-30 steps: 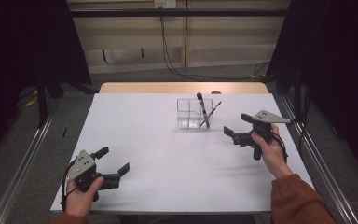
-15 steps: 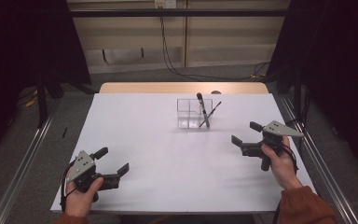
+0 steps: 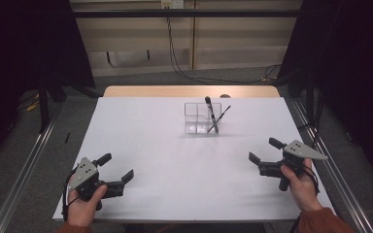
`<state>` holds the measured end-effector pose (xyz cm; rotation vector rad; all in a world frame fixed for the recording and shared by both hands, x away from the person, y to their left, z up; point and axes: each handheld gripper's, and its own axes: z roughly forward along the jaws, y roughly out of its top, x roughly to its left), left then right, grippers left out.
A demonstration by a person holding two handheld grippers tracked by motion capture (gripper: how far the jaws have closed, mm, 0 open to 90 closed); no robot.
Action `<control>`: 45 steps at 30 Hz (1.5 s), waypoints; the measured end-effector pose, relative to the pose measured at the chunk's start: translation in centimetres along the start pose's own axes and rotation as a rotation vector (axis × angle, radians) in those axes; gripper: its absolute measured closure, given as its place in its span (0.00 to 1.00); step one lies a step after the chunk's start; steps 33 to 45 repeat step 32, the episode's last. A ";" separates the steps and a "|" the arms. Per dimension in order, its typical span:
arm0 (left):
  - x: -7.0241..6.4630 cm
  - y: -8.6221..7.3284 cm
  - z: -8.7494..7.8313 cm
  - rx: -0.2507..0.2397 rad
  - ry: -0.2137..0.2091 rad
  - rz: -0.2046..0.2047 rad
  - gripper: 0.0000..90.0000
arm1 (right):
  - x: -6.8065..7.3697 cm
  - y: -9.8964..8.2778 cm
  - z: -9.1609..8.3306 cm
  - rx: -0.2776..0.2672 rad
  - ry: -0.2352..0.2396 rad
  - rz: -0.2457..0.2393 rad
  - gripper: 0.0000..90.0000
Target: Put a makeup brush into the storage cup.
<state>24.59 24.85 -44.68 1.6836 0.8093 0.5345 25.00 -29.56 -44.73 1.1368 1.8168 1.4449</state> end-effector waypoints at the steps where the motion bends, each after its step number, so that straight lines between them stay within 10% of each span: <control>1: 0.0 0.0 -0.1 -0.001 0.001 0.000 0.03 | 0.0 -0.2 -0.1 0.001 -0.005 -0.002 0.03; 20: -0.3 -0.1 -1.0 -0.010 0.014 -0.002 0.03 | -0.1 -2.1 -3.8 -0.005 -0.050 0.031 0.02; 45: -0.1 -0.2 -0.9 0.001 0.020 -0.004 0.03 | -0.1 -2.3 -3.4 0.003 -0.028 0.038 0.01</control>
